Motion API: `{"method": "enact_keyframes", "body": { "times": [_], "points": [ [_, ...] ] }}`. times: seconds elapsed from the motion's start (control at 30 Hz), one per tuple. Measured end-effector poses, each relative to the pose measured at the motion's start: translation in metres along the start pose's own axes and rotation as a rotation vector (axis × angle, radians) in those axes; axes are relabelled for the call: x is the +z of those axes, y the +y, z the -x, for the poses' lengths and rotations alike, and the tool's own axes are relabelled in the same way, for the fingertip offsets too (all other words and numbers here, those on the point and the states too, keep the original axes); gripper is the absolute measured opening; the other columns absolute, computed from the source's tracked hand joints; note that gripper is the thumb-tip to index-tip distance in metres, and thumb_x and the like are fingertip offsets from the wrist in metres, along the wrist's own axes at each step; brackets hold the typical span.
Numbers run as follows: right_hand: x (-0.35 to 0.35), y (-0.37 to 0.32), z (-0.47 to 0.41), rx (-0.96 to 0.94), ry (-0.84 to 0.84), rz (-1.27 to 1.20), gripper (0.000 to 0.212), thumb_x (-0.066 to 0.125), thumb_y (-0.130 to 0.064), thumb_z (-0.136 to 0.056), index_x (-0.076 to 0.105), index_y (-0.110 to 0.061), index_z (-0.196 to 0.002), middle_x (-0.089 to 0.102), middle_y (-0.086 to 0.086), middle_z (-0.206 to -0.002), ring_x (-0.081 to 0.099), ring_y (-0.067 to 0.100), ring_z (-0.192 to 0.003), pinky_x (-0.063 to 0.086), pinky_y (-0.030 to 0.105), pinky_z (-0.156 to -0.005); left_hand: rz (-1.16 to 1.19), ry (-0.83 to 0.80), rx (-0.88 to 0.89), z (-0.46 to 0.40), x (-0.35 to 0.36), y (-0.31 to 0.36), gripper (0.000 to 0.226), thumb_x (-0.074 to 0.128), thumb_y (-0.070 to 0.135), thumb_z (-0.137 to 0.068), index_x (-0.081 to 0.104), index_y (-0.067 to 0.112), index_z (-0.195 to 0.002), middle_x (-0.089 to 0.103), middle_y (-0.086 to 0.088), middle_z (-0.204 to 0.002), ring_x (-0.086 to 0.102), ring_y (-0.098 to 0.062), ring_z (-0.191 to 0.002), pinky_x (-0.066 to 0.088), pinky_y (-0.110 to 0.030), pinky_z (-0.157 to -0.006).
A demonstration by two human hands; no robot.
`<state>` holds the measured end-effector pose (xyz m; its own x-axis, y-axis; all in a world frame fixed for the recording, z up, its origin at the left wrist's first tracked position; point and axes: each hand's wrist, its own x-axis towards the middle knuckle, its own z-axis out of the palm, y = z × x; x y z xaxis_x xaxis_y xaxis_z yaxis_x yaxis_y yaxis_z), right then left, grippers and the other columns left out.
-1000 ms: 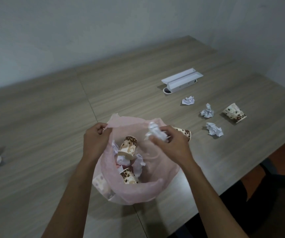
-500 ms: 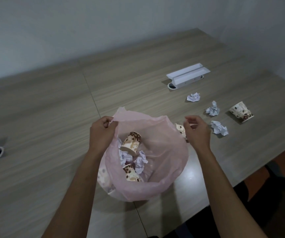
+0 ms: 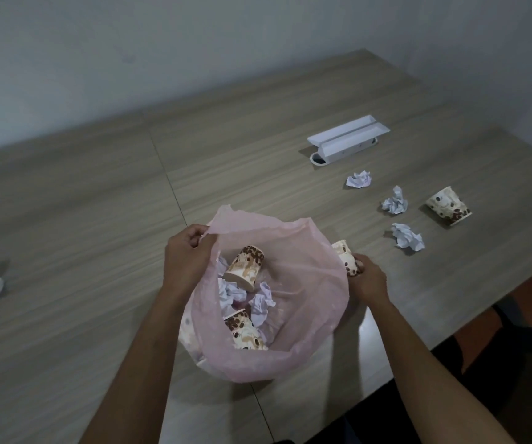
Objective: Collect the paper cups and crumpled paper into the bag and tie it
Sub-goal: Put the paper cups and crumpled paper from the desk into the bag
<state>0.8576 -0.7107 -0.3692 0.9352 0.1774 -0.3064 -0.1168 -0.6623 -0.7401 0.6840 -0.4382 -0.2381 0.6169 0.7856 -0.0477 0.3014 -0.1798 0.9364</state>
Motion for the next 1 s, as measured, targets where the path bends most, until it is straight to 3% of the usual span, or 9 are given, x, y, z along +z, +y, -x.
{"method": "enact_keyframes", "body": {
  "times": [0.13, 0.23, 0.33, 0.43, 0.53, 0.63, 0.7, 0.8, 1.0],
  "points": [
    [-0.003, -0.015, 0.026, 0.124, 0.12, -0.317, 0.065, 0.084, -0.043, -0.064, 0.06, -0.026, -0.122, 0.07, 0.006, -0.113, 0.067, 0.022, -0.099, 0.053, 0.035, -0.088, 0.03, -0.016, -0.018, -0.005, -0.005, -0.001, 0.013, 0.062, 0.012, -0.089, 0.07, 0.017, -0.08, 0.065, 0.013, -0.059, 0.052, -0.004, -0.054, 0.037, -0.013, -0.045],
    [-0.016, -0.039, 0.054, 0.034, 0.221, -0.476, 0.062, 0.087, -0.047, -0.059, 0.055, -0.029, -0.11, 0.067, -0.005, -0.101, 0.071, 0.017, -0.089, 0.06, 0.045, -0.081, 0.034, -0.033, -0.038, -0.004, -0.004, -0.005, 0.016, 0.063, 0.015, -0.09, 0.067, 0.022, -0.076, 0.064, 0.019, -0.056, 0.051, -0.004, -0.054, 0.039, -0.018, -0.049],
    [-0.022, -0.069, 0.084, -0.131, 0.206, -0.487, 0.054, 0.088, -0.031, -0.066, 0.055, -0.025, -0.108, 0.068, -0.009, -0.098, 0.07, 0.01, -0.085, 0.06, 0.037, -0.078, 0.048, -0.022, -0.052, -0.001, -0.004, -0.01, 0.013, 0.063, 0.017, -0.09, 0.068, 0.02, -0.078, 0.066, 0.01, -0.063, 0.055, -0.016, -0.063, 0.041, -0.027, -0.059],
    [-0.005, -0.092, 0.104, -0.308, -0.035, -0.329, 0.056, 0.09, -0.027, -0.064, 0.06, -0.026, -0.112, 0.07, -0.009, -0.1, 0.071, 0.007, -0.084, 0.06, 0.03, -0.075, 0.06, -0.007, -0.055, 0.0, -0.007, -0.012, 0.015, 0.062, 0.017, -0.09, 0.067, 0.022, -0.077, 0.067, 0.006, -0.071, 0.057, -0.014, -0.063, 0.043, -0.029, -0.062],
    [0.029, -0.093, 0.113, -0.464, -0.228, 0.062, 0.07, 0.083, -0.052, -0.064, 0.061, -0.027, -0.125, 0.061, -0.011, -0.125, 0.056, 0.007, -0.115, 0.049, 0.029, -0.097, 0.066, 0.018, -0.074, -0.002, -0.013, -0.018, 0.014, 0.062, 0.016, -0.09, 0.068, 0.021, -0.078, 0.068, 0.004, -0.073, 0.058, -0.013, -0.063, 0.043, -0.029, -0.063],
    [0.05, -0.072, 0.114, -0.56, 0.154, 0.225, 0.069, 0.075, -0.054, -0.069, 0.06, -0.023, -0.129, 0.053, 0.001, -0.137, 0.044, 0.024, -0.13, 0.037, 0.039, -0.107, 0.05, 0.025, -0.101, -0.003, -0.013, -0.026, 0.013, 0.062, 0.015, -0.09, 0.068, 0.02, -0.079, 0.069, 0.003, -0.075, 0.058, -0.014, -0.065, 0.043, -0.03, -0.064],
    [0.048, -0.057, 0.11, -0.374, 0.346, 0.272, 0.074, 0.08, -0.037, -0.069, 0.052, -0.022, -0.136, 0.051, 0.01, -0.139, 0.045, 0.035, -0.127, 0.039, 0.048, -0.102, 0.055, 0.024, -0.114, -0.002, -0.012, -0.028, 0.012, 0.061, 0.015, -0.09, 0.068, 0.018, -0.08, 0.069, 0.002, -0.076, 0.058, -0.015, -0.065, 0.043, -0.03, -0.063],
    [0.039, -0.046, 0.099, -0.005, 0.115, 0.098, 0.073, 0.072, -0.014, -0.078, 0.041, -0.021, -0.144, 0.062, 0.014, -0.123, 0.057, 0.036, -0.114, 0.045, 0.036, -0.091, 0.029, 0.029, -0.124, -0.005, -0.01, -0.029, 0.011, 0.06, 0.015, -0.091, 0.069, 0.016, -0.083, 0.068, 0.005, -0.074, 0.058, -0.014, -0.064, 0.043, -0.028, -0.06],
    [0.015, -0.065, 0.076, -0.07, 0.222, -0.255, 0.038, 0.065, -0.001, -0.078, 0.066, -0.022, -0.109, 0.067, -0.003, -0.085, 0.062, 0.003, -0.068, 0.047, 0.007, -0.061, 0.006, 0.056, -0.065, -0.011, -0.011, -0.017, 0.008, 0.061, 0.016, -0.091, 0.068, 0.014, -0.087, 0.067, 0.008, -0.07, 0.054, 0.004, -0.047, 0.044, -0.022, -0.052]
  ]
}}
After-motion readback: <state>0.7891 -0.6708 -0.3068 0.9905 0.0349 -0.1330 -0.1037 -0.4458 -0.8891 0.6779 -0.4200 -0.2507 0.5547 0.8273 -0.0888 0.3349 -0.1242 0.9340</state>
